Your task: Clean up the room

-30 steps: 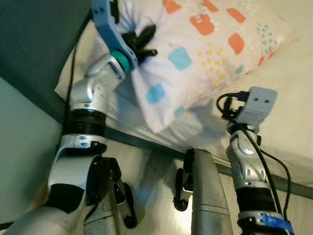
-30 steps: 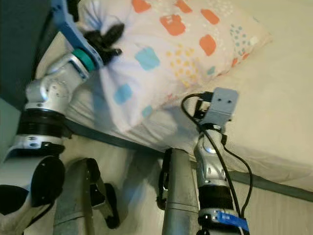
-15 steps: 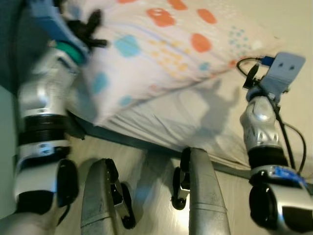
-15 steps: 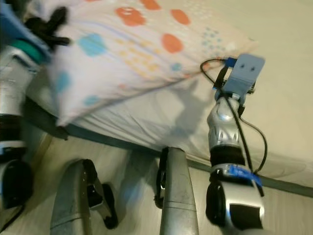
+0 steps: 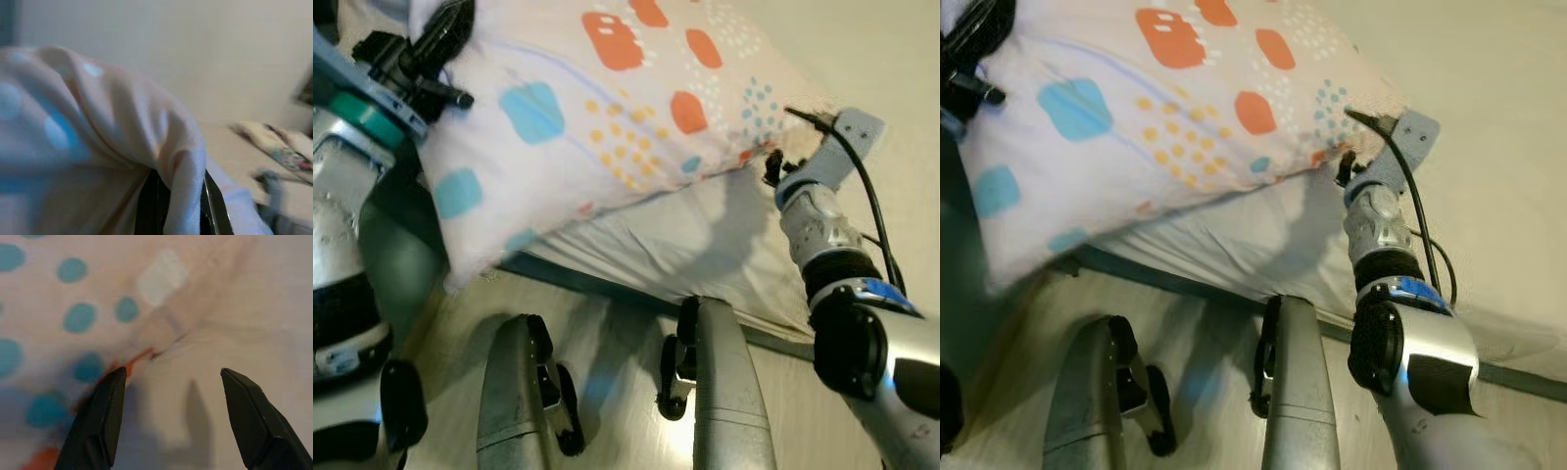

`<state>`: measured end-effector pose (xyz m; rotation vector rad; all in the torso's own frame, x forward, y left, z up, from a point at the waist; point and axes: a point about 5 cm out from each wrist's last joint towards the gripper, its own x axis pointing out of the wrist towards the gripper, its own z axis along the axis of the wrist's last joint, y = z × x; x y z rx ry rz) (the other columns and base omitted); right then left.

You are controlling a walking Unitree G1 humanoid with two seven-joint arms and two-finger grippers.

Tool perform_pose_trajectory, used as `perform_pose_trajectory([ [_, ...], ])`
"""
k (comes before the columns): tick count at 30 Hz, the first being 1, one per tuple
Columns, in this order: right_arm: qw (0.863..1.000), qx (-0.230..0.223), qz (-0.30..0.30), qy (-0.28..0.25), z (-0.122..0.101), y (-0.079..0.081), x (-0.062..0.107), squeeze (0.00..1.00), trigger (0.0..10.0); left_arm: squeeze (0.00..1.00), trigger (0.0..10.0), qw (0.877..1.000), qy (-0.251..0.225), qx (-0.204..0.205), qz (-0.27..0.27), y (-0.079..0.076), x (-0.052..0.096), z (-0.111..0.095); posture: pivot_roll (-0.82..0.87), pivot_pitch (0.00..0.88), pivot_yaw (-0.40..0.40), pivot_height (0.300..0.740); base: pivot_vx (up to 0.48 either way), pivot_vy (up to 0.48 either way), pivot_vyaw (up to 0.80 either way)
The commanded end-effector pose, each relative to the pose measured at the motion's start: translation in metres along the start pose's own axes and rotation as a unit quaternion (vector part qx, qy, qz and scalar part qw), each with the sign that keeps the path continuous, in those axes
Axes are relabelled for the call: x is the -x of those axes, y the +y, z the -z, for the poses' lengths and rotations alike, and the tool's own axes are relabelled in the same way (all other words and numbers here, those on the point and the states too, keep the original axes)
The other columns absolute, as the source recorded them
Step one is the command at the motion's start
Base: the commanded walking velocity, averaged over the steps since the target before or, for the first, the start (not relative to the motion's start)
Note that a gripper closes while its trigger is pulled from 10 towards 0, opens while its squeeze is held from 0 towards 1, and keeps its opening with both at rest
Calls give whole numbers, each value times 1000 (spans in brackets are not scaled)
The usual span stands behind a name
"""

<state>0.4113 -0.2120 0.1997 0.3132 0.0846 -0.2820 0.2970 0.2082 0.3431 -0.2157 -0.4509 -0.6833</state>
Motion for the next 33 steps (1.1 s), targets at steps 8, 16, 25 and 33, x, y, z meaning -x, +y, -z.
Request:
perform_pose_trajectory([
  [8, 1000, 2, 26, 9, -12, -13, -3, 0, 10000, 0, 0, 983, 134, -22, 121, -31, 56, 15, 49, 312, -7, 570, 0, 0, 0],
  [16, 1000, -13, 4, -14, -28, -15, -5, 0, 10000, 0, 0, 967, 201, 3, 155, -56, 70, 44, 41, 314, -15, 570, 0, 0, 0],
  [25, 971, -90, -222, 25, -30, 57, 3, 0, 10000, 0, 0, 973, 113, 20, 200, -82, 41, 28, 62, 315, -27, 570, 0, 0, 0],
  [33, 917, -74, -383, 79, -9, 104, 22, 0, 10000, 0, 0, 979, 116, 18, 169, -78, 31, 40, 57, 317, -27, 570, 0, 0, 0],
])
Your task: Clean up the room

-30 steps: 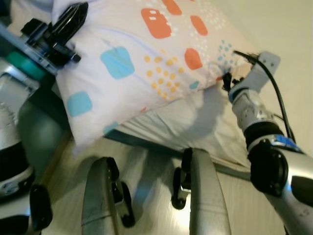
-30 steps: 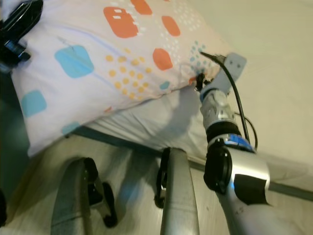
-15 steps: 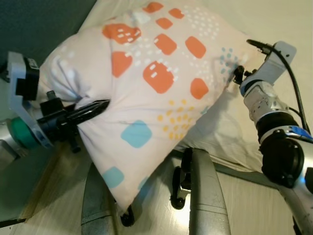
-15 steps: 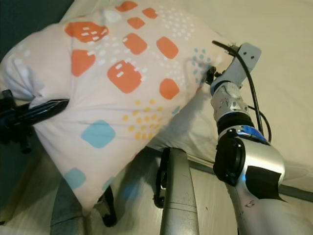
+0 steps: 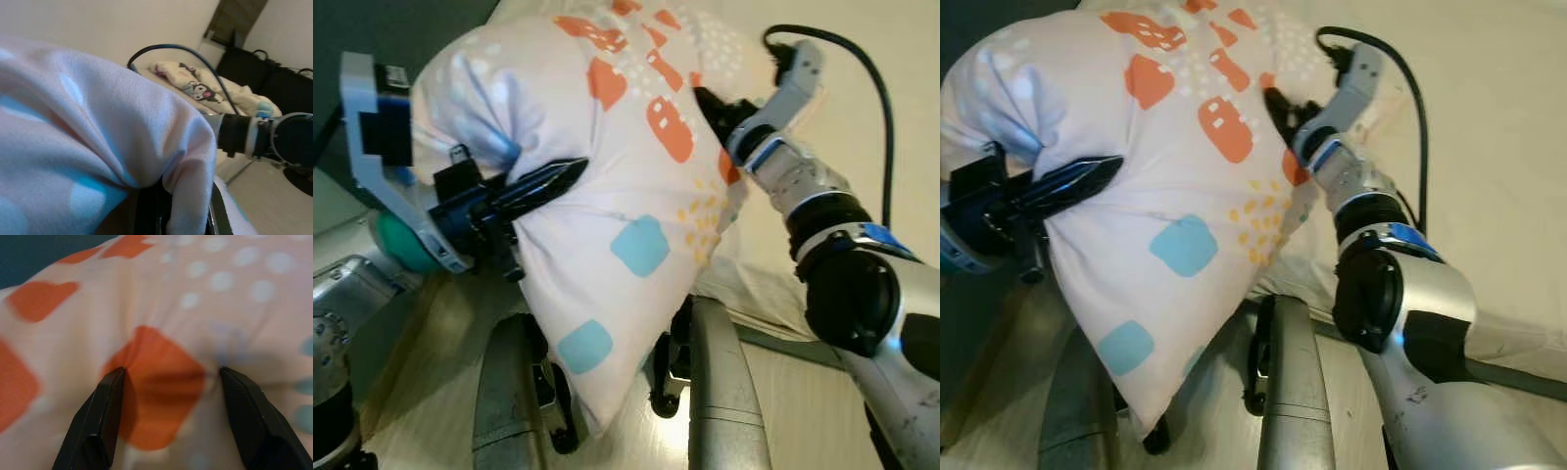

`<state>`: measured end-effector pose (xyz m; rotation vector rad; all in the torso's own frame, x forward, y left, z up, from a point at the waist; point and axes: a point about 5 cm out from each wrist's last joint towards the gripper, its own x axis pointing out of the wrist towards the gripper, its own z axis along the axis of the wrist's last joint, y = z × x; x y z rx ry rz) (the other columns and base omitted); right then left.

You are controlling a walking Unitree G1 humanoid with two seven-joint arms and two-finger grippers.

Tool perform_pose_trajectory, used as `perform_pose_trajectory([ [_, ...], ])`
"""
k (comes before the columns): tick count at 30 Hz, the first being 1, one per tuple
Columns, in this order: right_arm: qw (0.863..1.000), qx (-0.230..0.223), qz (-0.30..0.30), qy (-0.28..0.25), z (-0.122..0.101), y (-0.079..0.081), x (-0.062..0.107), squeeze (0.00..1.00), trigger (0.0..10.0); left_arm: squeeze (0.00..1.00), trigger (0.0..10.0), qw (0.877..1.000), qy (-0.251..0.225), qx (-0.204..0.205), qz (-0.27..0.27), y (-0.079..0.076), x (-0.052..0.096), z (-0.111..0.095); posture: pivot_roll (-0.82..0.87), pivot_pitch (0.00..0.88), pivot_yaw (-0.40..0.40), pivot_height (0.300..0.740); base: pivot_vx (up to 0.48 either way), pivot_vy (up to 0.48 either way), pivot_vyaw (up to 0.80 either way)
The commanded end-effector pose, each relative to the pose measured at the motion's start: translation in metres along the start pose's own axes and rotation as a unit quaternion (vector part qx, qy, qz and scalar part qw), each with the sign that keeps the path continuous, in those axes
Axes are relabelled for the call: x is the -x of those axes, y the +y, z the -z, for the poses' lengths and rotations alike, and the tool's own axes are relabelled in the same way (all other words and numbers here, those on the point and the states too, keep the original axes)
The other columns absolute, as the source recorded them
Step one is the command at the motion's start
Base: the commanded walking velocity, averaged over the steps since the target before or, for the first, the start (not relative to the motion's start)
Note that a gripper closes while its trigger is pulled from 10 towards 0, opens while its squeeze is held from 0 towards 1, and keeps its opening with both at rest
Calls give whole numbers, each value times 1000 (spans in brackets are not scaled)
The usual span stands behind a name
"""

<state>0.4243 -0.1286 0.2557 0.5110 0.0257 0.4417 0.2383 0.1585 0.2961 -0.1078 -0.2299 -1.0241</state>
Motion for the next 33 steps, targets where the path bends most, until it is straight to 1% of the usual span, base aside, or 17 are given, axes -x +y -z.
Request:
perform_pose_trajectory([
  [1, 999, -1, -29, 43, 19, 5, -1, 0, 10000, 0, 0, 1000, -5, -11, 9, -4, -5, 0, 57, 317, -27, 570, 0, 0, 0],
  [4, 998, 4, -35, 51, 26, 4, 0, 0, 10000, 0, 0, 1000, 0, -11, -9, 1, -7, 3, 45, 319, -27, 570, 0, 0, 0],
  [6, 997, 60, 21, 38, 30, -15, 8, 0, 10000, 0, 0, 998, 4, -21, -61, 16, -14, 9, 33, 319, -24, 570, 0, 0, 0],
  [7, 997, 60, 21, 38, 30, -15, 8, 0, 10000, 0, 0, 998, 4, -21, -61, 16, -14, 9, 33, 319, -24, 570, 0, 0, 0],
  [8, 994, 84, 63, 1, 23, -26, 13, 0, 10000, 0, 0, 996, 0, -20, -86, 25, -19, 12, 18, 318, -18, 570, 0, 0, 0],
  [10, 991, 98, 90, -25, 18, -34, 17, 0, 10000, 0, 0, 995, -4, -19, -101, 30, -22, 14, 18, 318, -18, 570, 0, 0, 0],
  [12, 971, 107, 138, -163, -8, -56, 42, 0, 10000, 0, 0, 992, -18, -17, -124, 39, -30, 13, -4, 312, -6, 570, 0, 0, 0],
  [13, 965, 107, 145, -188, -11, -60, 49, 0, 10000, 0, 0, 991, -19, -19, -129, 41, -31, 12, -4, 312, -6, 570, 0, 0, 0],
  [20, 959, 87, 157, -221, 10, -68, 72, 0, 10000, 0, 0, 989, -22, -24, -144, 50, -31, 9, -14, 308, 14, 570, 0, 0, 0],
  [21, 961, 62, 160, -216, 25, -72, 78, 0, 10000, 0, 0, 989, -24, -25, -147, 51, -32, 9, -13, 308, 17, 570, 0, 0, 0],
  [23, 964, 40, 162, -207, 34, -75, 81, 0, 10000, 0, 0, 989, -25, -24, -147, 51, -32, 8, -13, 308, 20, 570, 0, 0, 0],
  [25, 970, -41, 161, -179, 51, -82, 79, 0, 10000, 0, 0, 989, -28, -25, -146, 51, -34, 7, -10, 309, 25, 570, 0, 0, 0],
  [26, 970, -58, 160, -174, 54, -83, 78, 0, 10000, 0, 0, 988, -28, -26, -147, 52, -34, 7, -10, 309, 25, 570, 0, 0, 0],
  [27, 968, -111, 155, -162, 63, -83, 76, 0, 10000, 0, 0, 988, -30, -28, -147, 52, -35, 7, 0, 310, 28, 570, 0, 0, 0],
  [29, 963, -168, 148, -150, 73, -83, 74, 0, 10000, 0, 0, 988, -33, -29, -147, 53, -36, 6, 0, 310, 28, 570, 0, 0, 0],
  [31, 960, -178, 160, -146, 78, -84, 73, 0, 10000, 0, 0, 988, -35, -29, -148, 53, -35, 4, 5, 311, 27, 570, 0, 0, 0],
  [33, 951, -215, 171, -142, 84, -85, 72, 0, 10000, 0, 0, 987, -38, -30, -151, 54, -34, 2, 25, 314, 29, 570, 0, 0, 0],
])
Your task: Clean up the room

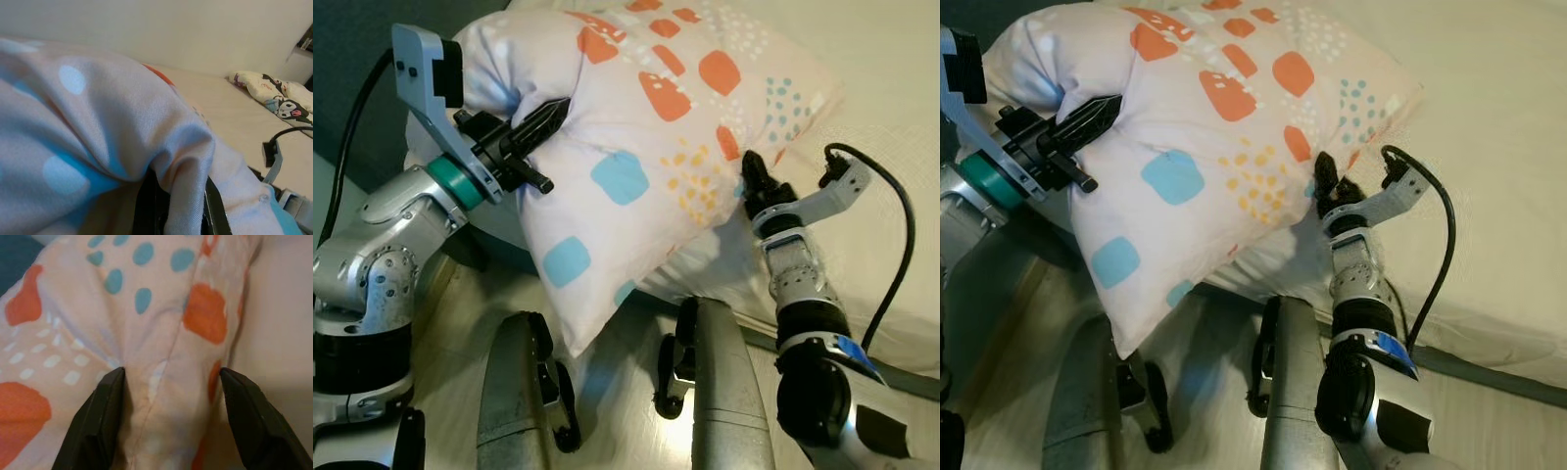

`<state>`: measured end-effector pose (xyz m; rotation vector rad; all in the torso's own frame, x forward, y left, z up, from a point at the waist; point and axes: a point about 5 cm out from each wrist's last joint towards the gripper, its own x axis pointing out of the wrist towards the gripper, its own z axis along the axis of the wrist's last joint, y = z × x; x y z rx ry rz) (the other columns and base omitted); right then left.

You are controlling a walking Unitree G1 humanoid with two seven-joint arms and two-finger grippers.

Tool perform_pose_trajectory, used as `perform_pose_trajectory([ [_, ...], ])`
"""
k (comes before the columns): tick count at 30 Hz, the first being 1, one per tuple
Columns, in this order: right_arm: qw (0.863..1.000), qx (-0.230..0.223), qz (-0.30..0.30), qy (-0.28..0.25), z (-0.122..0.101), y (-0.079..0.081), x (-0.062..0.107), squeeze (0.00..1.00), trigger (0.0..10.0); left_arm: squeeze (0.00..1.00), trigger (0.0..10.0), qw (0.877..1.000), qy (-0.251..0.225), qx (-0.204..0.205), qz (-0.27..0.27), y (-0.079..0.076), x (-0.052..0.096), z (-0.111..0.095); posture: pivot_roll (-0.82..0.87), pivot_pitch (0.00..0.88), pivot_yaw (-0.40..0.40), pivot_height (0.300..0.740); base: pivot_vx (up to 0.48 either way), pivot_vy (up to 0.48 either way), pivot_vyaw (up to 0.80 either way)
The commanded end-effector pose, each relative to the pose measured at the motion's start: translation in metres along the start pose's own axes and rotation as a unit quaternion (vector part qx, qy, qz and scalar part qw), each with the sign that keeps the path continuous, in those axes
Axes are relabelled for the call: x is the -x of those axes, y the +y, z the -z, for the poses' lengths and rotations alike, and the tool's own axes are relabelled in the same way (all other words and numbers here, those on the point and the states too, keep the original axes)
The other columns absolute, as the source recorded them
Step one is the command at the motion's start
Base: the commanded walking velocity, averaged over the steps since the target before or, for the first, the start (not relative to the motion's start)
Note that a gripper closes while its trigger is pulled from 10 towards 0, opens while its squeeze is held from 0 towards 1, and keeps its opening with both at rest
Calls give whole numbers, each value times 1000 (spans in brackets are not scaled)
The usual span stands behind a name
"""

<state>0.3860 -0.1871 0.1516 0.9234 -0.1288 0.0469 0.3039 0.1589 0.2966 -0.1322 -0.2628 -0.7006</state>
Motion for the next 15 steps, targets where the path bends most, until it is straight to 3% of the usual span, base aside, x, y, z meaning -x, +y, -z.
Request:
perform_pose_trajectory([
  [1, 999, -40, 32, 18, 12, -13, 6, 0, 10000, 0, 0, 1000, -18, -10, 8, -3, 0, -8, 25, 314, 29, 570, 0, 0, 0],
  [5, 995, -85, 22, 38, 17, -10, 5, 0, 10000, 0, 0, 1000, -20, -9, 8, -3, 1, -9, 32, 315, 30, 570, 0, 0, 0],
  [7, 990, -125, -10, 63, 20, -1, 1, 0, 10000, 0, 0, 1000, -23, -7, 9, -4, 2, -11, 44, 318, 28, 570, 0, 0, 0],
  [10, 985, -147, -31, 78, 19, 4, -2, 0, 10000, 0, 0, 1000, -28, -5, 11, -4, 2, -12, 45, 319, 28, 570, 0, 0, 0],
  [11, 986, -144, -32, 72, 15, 5, -4, 0, 3608, 0, 0, 999, -30, -2, 15, -5, 4, -13, 48, 322, 24, 570, 0, 0, 0],
  [12, 986, -144, -32, 72, 15, 5, -4, 0, 3608, 0, 0, 999, -30, -2, 15, -5, 4, -13, 48, 322, 24, 570, 0, 0, 0],
  [13, 987, -140, -33, 66, 11, 6, -6, 0, 627, 0, 0, 999, -32, 1, 19, -5, 5, -14, 48, 322, 24, 570, 0, 0, 0],
  [14, 988, -140, -40, 56, 5, 8, -9, 0, 0, 0, 0, 999, -34, 4, 24, -6, 7, -15, 48, 322, 24, 570, 0, 0, 0],
  [15, 988, -140, -40, 56, 5, 8, -9, 0, 0, 0, 0, 999, -34, 4, 24, -6, 7, -15, 48, 322, 24, 570, 0, 0, 0],
])
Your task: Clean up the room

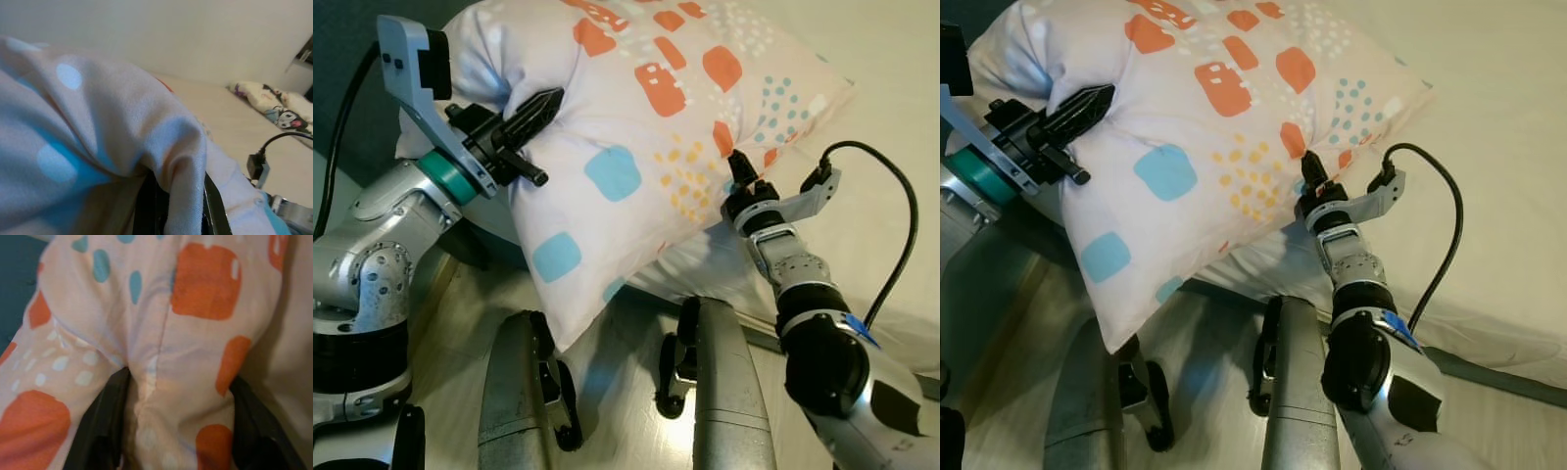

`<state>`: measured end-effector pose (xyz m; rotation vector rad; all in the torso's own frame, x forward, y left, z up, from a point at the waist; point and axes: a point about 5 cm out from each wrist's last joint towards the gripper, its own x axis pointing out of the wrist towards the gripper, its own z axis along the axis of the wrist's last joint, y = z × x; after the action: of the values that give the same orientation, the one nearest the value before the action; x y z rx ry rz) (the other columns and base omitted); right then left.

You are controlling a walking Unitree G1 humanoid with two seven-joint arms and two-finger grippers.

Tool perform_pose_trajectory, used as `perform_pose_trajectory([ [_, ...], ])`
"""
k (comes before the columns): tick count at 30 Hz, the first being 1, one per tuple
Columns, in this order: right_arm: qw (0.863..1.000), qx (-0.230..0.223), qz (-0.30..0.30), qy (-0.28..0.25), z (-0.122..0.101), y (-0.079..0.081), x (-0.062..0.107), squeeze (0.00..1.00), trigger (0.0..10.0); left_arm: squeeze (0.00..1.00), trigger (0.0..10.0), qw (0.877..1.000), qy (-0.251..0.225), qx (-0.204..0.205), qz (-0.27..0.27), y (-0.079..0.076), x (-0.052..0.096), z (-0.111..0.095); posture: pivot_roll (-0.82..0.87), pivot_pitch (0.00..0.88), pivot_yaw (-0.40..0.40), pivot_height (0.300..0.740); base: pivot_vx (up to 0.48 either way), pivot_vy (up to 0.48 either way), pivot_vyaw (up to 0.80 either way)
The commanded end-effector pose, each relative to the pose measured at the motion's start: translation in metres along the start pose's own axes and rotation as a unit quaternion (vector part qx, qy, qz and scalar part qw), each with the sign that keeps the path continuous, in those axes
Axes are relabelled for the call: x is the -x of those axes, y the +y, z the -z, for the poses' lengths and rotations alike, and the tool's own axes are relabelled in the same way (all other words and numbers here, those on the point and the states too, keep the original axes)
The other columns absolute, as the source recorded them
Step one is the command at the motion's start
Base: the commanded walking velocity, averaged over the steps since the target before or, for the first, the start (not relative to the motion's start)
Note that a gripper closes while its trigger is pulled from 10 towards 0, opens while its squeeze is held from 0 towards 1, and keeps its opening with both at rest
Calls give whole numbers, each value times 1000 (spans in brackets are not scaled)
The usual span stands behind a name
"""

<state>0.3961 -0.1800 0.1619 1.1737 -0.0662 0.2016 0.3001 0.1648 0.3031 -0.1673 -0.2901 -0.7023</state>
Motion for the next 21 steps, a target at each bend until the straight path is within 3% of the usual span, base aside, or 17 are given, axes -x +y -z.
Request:
perform_pose_trajectory([
  [1, 1000, -10, -5, -7, -2, -1, 1, 0, 0, 0, 0, 999, -16, -4, 30, -9, 4, -8, 54, 321, 19, 570, 0, 0, 0],
  [5, 999, -16, -22, -17, -8, 3, -1, 0, 0, 0, 0, 999, -18, -4, 40, -10, 8, -12, 60, 321, 16, 570, 0, 0, 0],
  [8, 997, -29, -55, -38, -22, 12, -5, 0, 0, 0, 0, 997, -35, -2, 69, -12, 19, -28, 73, 319, 12, 570, 0, 0, 0],
  [12, 997, -33, -54, -50, -28, 15, -6, 0, 0, 0, 0, 995, -51, 0, 85, -13, 24, -40, 73, 319, 12, 570, 0, 0, 0],
  [16, 993, -28, -101, -48, -33, 41, -18, 0, 0, 0, 0, 992, -82, -13, 95, -16, 33, -64, 107, 318, -1, 570, 0, 0, 0],
  [17, 993, -28, -101, -48, -33, 41, -18, 0, 0, 0, 0, 992, -82, -13, 95, -16, 33, -64, 107, 318, -1, 570, 0, 0, 0],
  [20, 990, -4, -139, -30, -33, 68, -30, 0, 0, 0, 0, 988, -115, -15, 100, -19, 34, -78, 113, 320, -9, 570, 0, 0, 0],
  [21, 990, -4, -139, -30, -33, 68, -30, 0, 0, 0, 0, 988, -115, -15, 100, -19, 34, -78, 113, 320, -9, 570, 0, 0, 0],
])
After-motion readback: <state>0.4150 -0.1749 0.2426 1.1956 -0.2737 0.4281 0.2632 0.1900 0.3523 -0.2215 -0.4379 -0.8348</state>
